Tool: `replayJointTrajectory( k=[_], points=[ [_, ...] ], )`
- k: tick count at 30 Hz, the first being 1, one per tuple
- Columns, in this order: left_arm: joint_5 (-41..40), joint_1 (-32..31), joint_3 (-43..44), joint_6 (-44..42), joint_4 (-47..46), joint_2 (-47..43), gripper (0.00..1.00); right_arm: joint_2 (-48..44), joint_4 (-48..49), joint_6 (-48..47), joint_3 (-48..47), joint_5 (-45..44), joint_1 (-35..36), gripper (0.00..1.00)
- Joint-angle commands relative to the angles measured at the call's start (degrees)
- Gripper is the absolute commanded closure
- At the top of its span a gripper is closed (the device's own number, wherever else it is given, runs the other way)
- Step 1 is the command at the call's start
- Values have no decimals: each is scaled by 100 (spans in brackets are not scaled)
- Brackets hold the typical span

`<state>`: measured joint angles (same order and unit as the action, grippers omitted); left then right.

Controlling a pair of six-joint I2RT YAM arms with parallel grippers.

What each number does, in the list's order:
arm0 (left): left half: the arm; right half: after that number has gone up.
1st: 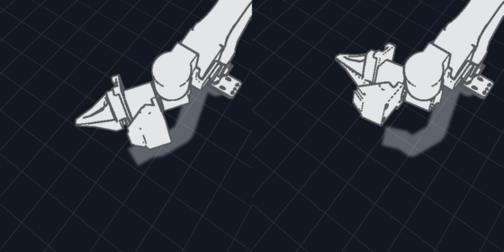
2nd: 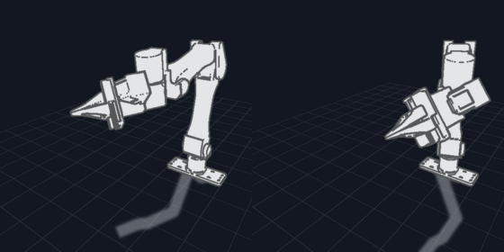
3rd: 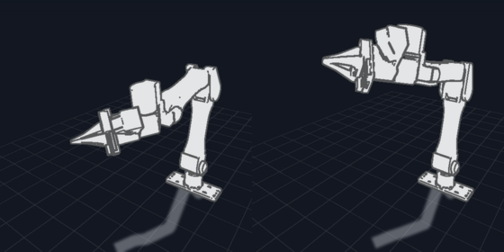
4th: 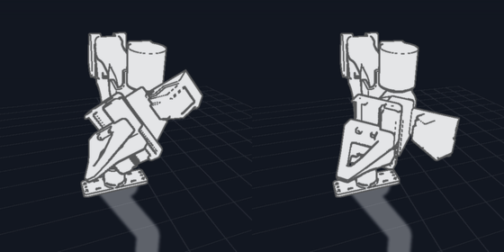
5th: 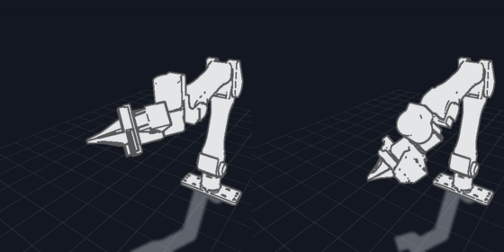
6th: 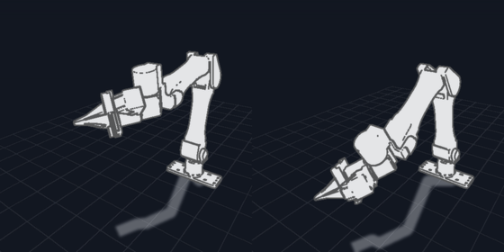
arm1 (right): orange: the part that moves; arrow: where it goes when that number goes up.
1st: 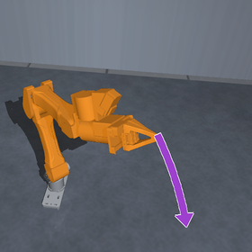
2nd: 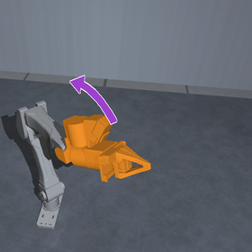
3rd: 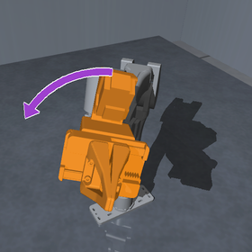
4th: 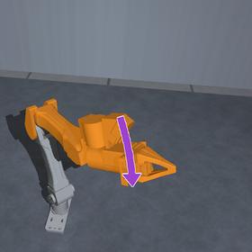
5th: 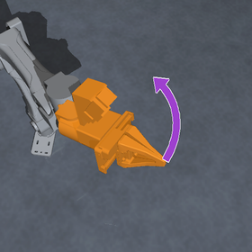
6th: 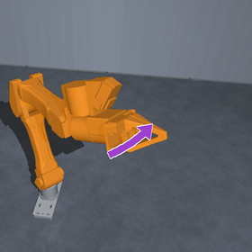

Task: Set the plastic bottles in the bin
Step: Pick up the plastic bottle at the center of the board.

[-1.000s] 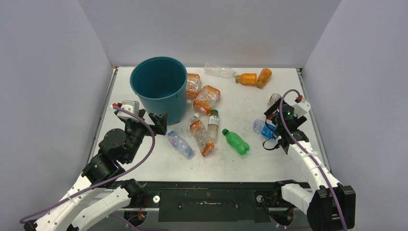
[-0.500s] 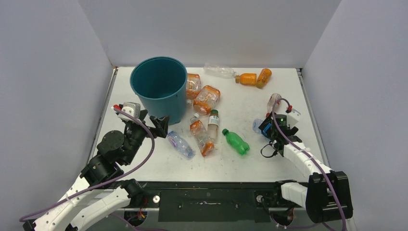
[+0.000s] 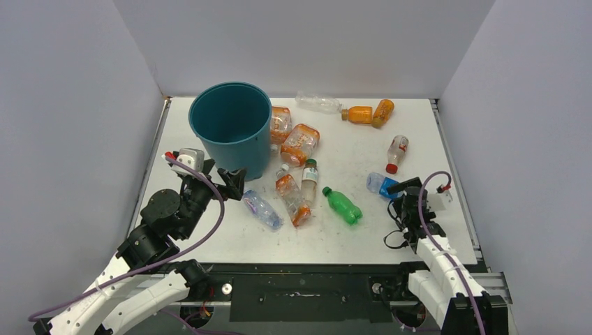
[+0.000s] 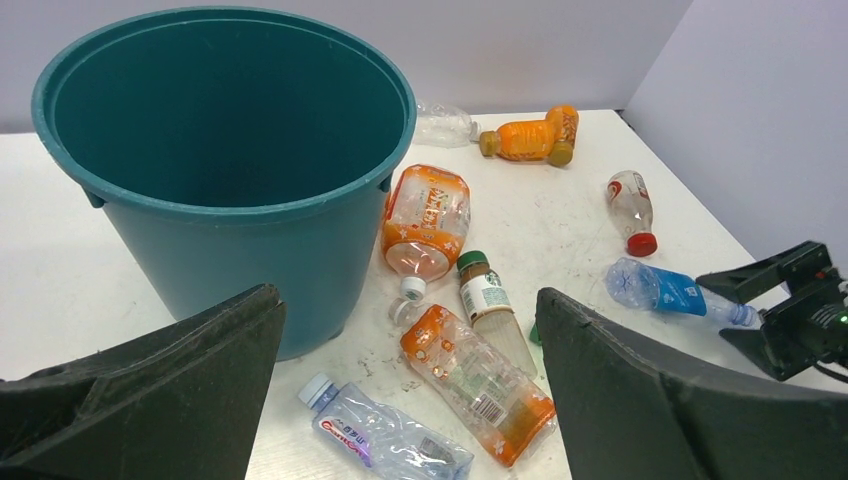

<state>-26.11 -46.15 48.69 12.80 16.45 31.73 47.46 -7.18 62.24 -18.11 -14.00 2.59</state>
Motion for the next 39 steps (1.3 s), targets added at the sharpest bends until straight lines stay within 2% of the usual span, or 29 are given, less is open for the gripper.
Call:
replayJointTrajectory(
  k=[1, 5, 12, 17, 24, 27, 32, 36, 39],
  points=[
    [72, -63, 53, -101, -282, -41, 4, 189, 837, 1416, 580, 206, -21, 10],
    [186, -224, 27, -260, -282, -4, 4, 523, 1273, 1760, 740, 57, -30, 10],
    [1099, -398, -69, -514, -389, 174, 4, 1370, 2088, 2050, 937, -133, -90, 10],
    [1026, -421, -109, -541, -435, 99, 4, 2079, 2599, 2124, 988, -186, -92, 10],
    [891, -447, -135, -557, -451, 102, 4, 3140, 3548, 2141, 1057, -221, -118, 3],
    [852, -459, -145, -568, -452, 92, 4, 3503, 3864, 2146, 1077, -211, -125, 11],
    [809, -465, -154, -581, -466, 77, 4, 3668, 4143, 2038, 1142, -129, -127, 38],
    [794, -474, -156, -585, -469, 54, 4, 3307, 4035, 1640, 1190, -56, -97, 58],
    [754, -485, -162, -585, -470, 13, 4, 2537, 3439, 1121, 1140, -17, -9, 72]
  ],
)
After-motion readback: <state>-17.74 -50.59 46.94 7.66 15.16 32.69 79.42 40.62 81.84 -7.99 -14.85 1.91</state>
